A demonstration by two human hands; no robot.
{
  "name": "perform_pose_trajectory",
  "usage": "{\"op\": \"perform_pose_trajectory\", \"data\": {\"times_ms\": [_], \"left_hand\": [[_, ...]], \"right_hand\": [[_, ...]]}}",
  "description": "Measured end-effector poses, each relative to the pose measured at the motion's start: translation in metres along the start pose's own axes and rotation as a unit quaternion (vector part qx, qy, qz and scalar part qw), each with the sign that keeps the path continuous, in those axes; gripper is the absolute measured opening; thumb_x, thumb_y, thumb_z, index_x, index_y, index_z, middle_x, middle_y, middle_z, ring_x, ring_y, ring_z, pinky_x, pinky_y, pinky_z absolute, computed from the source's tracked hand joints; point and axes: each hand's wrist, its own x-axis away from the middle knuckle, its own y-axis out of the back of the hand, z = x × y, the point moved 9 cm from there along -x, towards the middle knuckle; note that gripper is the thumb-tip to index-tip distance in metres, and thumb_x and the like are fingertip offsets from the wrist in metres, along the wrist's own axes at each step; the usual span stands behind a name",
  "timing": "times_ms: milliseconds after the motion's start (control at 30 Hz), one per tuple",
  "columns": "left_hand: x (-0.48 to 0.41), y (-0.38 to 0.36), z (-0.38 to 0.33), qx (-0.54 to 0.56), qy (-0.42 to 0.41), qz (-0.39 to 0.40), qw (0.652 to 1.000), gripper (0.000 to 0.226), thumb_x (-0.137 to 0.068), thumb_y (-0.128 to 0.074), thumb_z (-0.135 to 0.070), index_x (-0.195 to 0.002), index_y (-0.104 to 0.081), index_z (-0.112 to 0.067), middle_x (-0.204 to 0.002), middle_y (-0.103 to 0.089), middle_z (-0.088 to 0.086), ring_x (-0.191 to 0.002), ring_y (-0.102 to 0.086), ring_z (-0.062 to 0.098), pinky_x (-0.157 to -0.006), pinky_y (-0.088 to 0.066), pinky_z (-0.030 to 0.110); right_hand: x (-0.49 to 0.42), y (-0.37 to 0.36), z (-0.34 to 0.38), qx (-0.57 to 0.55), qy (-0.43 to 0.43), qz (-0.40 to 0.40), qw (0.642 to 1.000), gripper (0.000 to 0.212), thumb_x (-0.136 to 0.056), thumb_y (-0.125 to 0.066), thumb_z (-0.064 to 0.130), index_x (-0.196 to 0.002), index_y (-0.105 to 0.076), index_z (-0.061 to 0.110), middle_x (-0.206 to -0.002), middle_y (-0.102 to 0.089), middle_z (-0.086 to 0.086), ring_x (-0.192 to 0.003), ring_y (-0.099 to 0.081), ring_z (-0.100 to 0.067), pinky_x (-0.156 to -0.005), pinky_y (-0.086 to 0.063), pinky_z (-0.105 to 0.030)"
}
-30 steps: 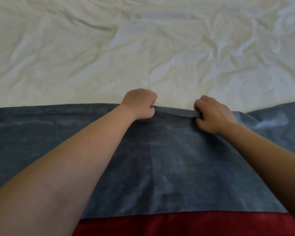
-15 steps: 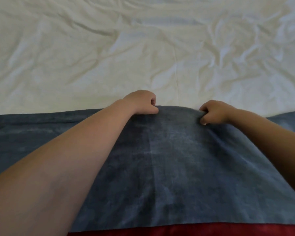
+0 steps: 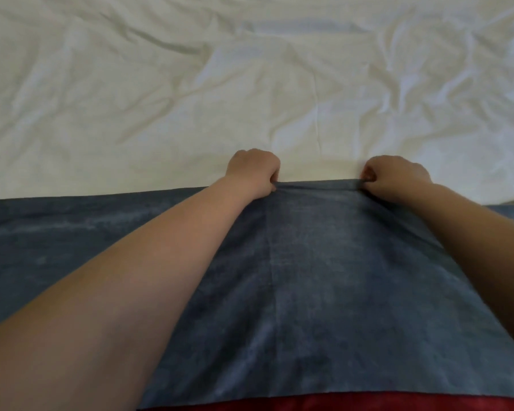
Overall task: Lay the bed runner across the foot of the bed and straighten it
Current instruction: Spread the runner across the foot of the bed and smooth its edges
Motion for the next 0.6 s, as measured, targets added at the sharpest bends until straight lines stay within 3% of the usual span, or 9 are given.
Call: {"op": "perform_pose_trajectory", "data": {"times_ms": [100, 233, 367, 467, 600], "left_hand": [[0.001, 0.000, 0.000, 0.027, 0.020, -0.012, 0.999, 0.018, -0.077, -0.059, -0.025, -0.095, -0.059, -0.021, -0.097, -0.062, -0.001, -0.090, -0.055, 0.021, -0.069, -0.038, 0.031], [0.006, 0.010, -0.026, 0.026, -0.016, -0.093, 0.995, 0.036, -0.082, -0.050, -0.044, -0.106, -0.057, -0.019, -0.103, -0.059, 0.001, -0.092, -0.054, 0.023, -0.068, -0.038, 0.032], [0.007, 0.012, -0.067, 0.032, -0.045, -0.137, 0.989, 0.044, -0.086, -0.044, -0.052, -0.108, -0.057, -0.016, -0.104, -0.060, 0.004, -0.091, -0.056, 0.024, -0.068, -0.042, 0.034], [0.007, 0.012, -0.101, 0.032, -0.051, -0.153, 0.986, 0.044, -0.087, -0.043, -0.052, -0.108, -0.057, -0.016, -0.101, -0.060, 0.004, -0.090, -0.056, 0.025, -0.068, -0.042, 0.034], [0.005, 0.011, -0.150, 0.028, -0.047, -0.157, 0.986, 0.038, -0.090, -0.043, -0.047, -0.104, -0.057, -0.015, -0.094, -0.060, 0.003, -0.084, -0.056, 0.023, -0.065, -0.042, 0.034]], "right_hand": [[0.005, -0.009, 0.008, -0.002, -0.006, 0.013, 1.000, 0.022, -0.079, -0.058, 0.025, -0.100, -0.055, 0.022, -0.104, -0.060, -0.008, -0.094, -0.053, -0.028, -0.079, -0.041, -0.036], [0.027, 0.018, 0.018, 0.027, 0.075, -0.109, 0.991, 0.037, -0.088, -0.045, 0.037, -0.121, -0.053, 0.021, -0.117, -0.058, -0.008, -0.108, -0.051, -0.029, -0.085, -0.041, -0.041], [0.041, 0.027, -0.003, 0.108, 0.125, -0.131, 0.977, 0.036, -0.094, -0.036, 0.036, -0.120, -0.055, 0.020, -0.118, -0.060, -0.009, -0.108, -0.053, -0.029, -0.088, -0.041, -0.041], [0.042, 0.026, -0.041, 0.097, 0.116, -0.119, 0.981, 0.034, -0.095, -0.037, 0.034, -0.120, -0.055, 0.020, -0.119, -0.061, -0.010, -0.108, -0.054, -0.029, -0.088, -0.042, -0.042], [0.049, 0.022, -0.098, 0.104, 0.107, -0.136, 0.979, 0.032, -0.097, -0.035, 0.033, -0.116, -0.057, 0.018, -0.110, -0.062, -0.011, -0.096, -0.057, -0.030, -0.077, -0.042, -0.039]]}}
